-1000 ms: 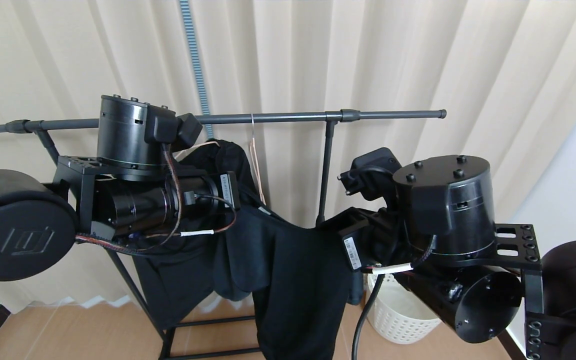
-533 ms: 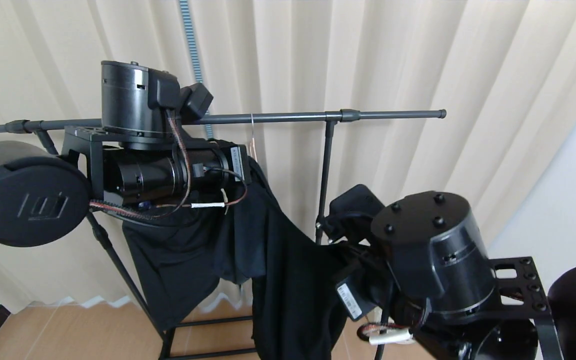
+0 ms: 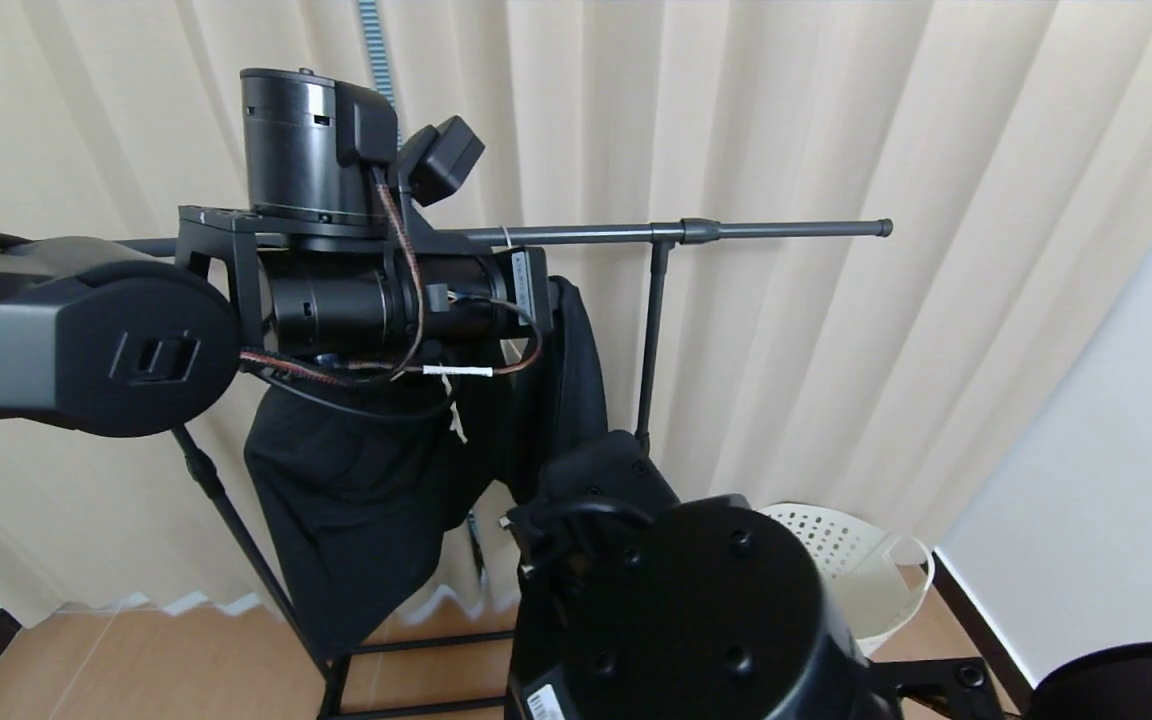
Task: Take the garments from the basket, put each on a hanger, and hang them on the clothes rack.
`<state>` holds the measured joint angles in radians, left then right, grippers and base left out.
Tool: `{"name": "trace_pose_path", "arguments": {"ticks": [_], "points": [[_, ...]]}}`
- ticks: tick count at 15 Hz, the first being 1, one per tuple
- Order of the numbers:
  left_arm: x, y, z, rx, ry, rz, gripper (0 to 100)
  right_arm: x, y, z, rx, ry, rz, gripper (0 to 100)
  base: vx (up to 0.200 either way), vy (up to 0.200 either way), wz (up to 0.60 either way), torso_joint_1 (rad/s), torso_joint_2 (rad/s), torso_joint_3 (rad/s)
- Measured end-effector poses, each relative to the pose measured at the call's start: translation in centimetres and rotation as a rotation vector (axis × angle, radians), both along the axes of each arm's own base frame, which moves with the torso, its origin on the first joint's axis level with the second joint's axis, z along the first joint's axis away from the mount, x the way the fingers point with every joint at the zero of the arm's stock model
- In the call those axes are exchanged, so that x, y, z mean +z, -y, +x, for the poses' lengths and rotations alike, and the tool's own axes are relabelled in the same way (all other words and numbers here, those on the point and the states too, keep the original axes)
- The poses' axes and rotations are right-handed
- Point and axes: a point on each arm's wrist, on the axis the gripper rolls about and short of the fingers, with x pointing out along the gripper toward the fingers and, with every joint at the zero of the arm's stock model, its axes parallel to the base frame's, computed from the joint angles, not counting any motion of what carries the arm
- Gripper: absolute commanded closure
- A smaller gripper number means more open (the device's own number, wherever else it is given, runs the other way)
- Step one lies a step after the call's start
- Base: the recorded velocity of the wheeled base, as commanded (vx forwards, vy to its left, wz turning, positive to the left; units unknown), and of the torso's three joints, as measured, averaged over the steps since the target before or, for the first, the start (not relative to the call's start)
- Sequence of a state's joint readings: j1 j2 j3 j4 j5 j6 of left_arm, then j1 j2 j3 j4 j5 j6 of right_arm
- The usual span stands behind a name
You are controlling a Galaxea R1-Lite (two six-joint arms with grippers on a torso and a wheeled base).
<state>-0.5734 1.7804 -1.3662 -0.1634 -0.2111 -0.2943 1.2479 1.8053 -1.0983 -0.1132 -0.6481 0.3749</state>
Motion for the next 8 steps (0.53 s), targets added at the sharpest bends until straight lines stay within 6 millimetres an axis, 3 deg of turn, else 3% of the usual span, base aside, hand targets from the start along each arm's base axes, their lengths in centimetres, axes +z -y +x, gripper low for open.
{"name": "trace_pose_path", "arguments": {"ticks": [5, 8], "points": [[-0.1, 1.8, -0.6, -0.059, -0.001, -0.002, 100, 0.5, -3.2, 0.5, -0.055, -0.059, 0.181, 100, 0.000, 0.000, 0.00, 0.000, 0.00, 0.000], [-0.3, 1.9, -0.6, -0.060, -0.005, 0.001, 100, 0.3, -3.3, 0.8, -0.063, -0.058, 0.161, 100, 0.000, 0.000, 0.00, 0.000, 0.00, 0.000]]}}
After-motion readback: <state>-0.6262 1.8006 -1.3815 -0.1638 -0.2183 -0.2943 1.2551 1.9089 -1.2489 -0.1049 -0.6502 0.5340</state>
